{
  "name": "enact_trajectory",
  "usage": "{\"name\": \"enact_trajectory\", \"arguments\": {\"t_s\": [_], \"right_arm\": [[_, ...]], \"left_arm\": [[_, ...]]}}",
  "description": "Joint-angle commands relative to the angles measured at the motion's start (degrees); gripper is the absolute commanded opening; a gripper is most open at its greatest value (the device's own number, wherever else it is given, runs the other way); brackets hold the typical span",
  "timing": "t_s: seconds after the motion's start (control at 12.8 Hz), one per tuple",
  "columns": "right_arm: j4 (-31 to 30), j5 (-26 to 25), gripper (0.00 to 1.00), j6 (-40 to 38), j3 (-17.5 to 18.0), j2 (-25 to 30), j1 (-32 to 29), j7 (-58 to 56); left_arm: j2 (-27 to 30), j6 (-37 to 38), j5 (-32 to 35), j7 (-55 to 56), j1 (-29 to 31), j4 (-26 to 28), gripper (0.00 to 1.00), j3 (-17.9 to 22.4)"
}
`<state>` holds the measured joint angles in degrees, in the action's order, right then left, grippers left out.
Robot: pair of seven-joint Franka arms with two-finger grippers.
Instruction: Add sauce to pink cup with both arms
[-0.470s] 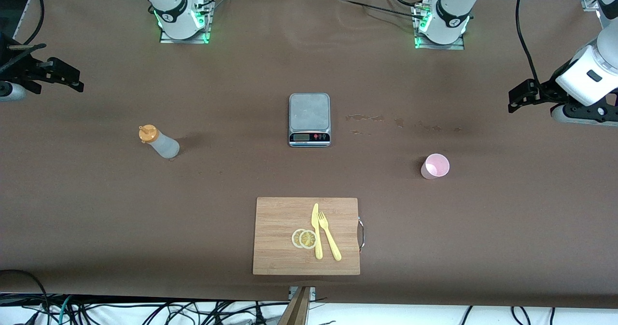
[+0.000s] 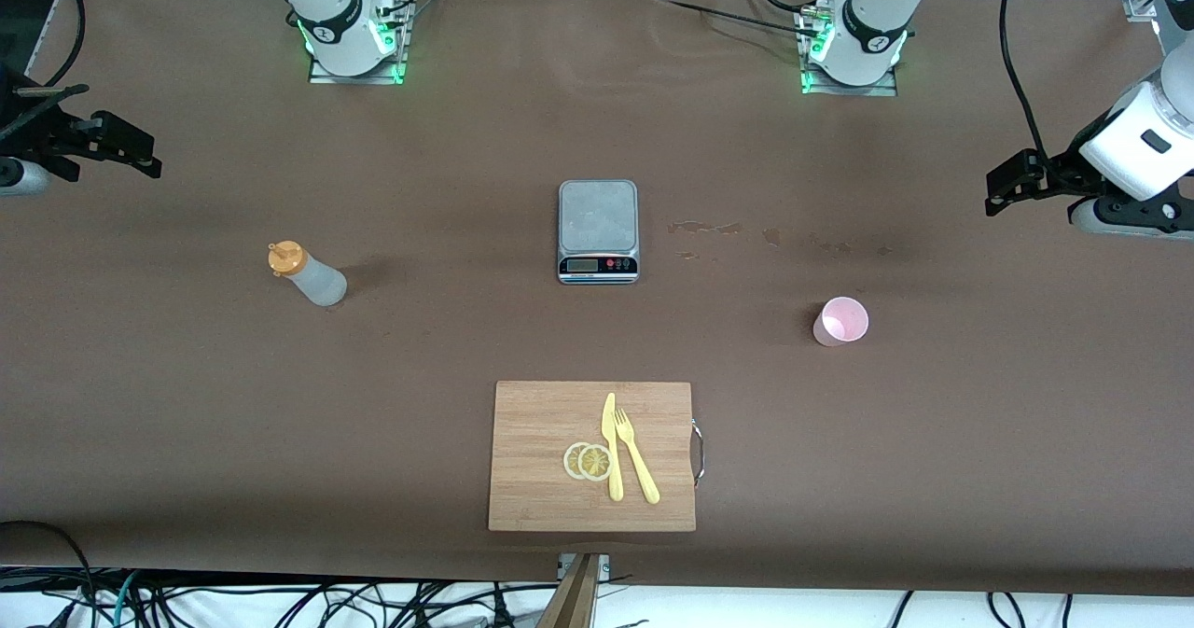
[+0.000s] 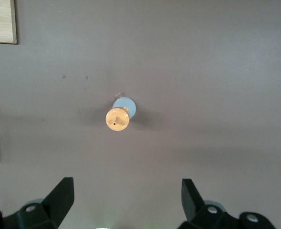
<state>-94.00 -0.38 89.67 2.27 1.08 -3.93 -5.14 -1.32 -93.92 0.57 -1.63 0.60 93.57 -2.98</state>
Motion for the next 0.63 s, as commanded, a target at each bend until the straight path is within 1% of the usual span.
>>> {"name": "enact_trajectory", "arguments": {"t_s": [0.0, 0.55], "right_arm": [[1.19, 0.12, 1.00, -0.55, -0.16, -0.47, -0.02, 0.39], [1.19, 0.12, 1.00, -0.55, -0.16, -0.47, -0.02, 0.31]], "left_arm": [[-1.31, 1.64, -0.92, -0.04, -0.51, -2.43, 1.00, 0.52], [-2.02, 1.99, -0.57, -0.12, -0.78, -2.43, 1.00, 0.43]]}}
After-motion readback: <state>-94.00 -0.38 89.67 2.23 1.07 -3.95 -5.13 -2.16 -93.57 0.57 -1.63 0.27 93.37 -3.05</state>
